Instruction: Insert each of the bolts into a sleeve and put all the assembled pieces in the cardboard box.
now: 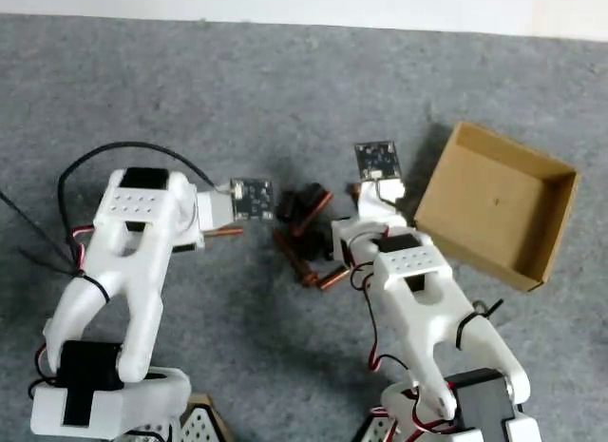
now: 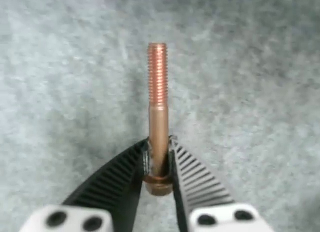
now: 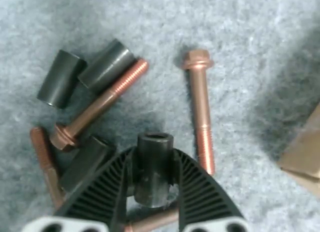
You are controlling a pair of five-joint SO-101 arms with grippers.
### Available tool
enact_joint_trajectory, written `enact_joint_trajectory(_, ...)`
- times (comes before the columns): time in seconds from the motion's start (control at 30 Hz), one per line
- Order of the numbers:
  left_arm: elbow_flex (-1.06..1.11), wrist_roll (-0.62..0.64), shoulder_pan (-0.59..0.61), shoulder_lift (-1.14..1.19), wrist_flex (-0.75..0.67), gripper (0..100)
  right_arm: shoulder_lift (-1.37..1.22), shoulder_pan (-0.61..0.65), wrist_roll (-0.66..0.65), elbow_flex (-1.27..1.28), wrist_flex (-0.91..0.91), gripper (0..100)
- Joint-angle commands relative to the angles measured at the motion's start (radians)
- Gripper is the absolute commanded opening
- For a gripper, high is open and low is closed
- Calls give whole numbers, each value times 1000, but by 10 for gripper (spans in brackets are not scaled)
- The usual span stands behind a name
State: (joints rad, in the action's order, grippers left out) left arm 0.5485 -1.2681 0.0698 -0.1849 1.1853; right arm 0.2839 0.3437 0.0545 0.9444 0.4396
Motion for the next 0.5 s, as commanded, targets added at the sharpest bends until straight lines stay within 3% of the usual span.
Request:
enact_joint_trajectory(0.0, -53, 178, 15, -45, -58, 255, 44, -5, -12, -2, -21, 4)
enact_joint_trajectory(0.07, -53, 331, 13, -45, -95, 328, 44, -5, -12, -2, -21, 4)
enact_joint_trajectory(0.2, -54, 678, 7, -51, -170, 332, 44, -7, -12, -2, -21, 4)
enact_joint_trajectory(0.37, -36, 1453, 44, -47, -163, 333, 44, -7, -12, -2, -21, 4)
enact_joint_trajectory(0.47, 19, 1797, 5, -51, -152, 333, 44, -7, -12, -2, -21, 4)
